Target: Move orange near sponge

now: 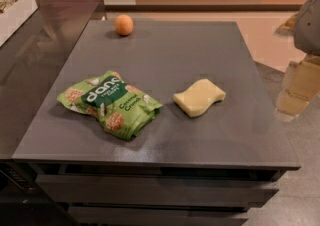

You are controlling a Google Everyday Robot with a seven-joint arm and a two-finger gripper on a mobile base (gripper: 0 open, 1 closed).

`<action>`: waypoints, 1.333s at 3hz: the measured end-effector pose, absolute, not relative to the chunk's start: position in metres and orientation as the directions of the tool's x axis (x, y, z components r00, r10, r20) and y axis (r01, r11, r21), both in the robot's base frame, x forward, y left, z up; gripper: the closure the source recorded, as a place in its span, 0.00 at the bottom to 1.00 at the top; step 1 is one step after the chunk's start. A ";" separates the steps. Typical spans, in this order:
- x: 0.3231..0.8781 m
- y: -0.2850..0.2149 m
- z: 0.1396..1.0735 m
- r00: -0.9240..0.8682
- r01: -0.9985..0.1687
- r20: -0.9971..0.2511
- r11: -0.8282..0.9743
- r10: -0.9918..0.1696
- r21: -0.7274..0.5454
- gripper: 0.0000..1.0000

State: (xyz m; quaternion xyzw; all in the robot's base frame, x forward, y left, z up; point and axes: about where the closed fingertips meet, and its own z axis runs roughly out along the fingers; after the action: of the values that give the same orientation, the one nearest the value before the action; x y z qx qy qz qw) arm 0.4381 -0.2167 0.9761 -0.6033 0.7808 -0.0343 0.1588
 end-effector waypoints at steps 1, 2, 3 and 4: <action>0.438 -0.217 0.976 -0.222 -0.931 -0.207 0.270 -0.953 -0.245 0.00; 0.447 -0.213 0.975 -0.219 -0.930 -0.223 0.272 -0.950 -0.246 0.00; 0.518 -0.179 0.964 -0.184 -0.928 -0.390 0.290 -0.902 -0.233 0.00; 0.536 -0.175 0.952 -0.188 -0.933 -0.423 0.296 -0.886 -0.205 0.00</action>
Offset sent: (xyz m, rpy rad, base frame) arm 0.1836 0.0782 -0.0296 0.3442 -0.1065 0.0320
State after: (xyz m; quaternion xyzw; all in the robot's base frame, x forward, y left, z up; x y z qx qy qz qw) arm 0.5355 -0.1750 0.9516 -0.5911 0.7693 0.0491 0.2374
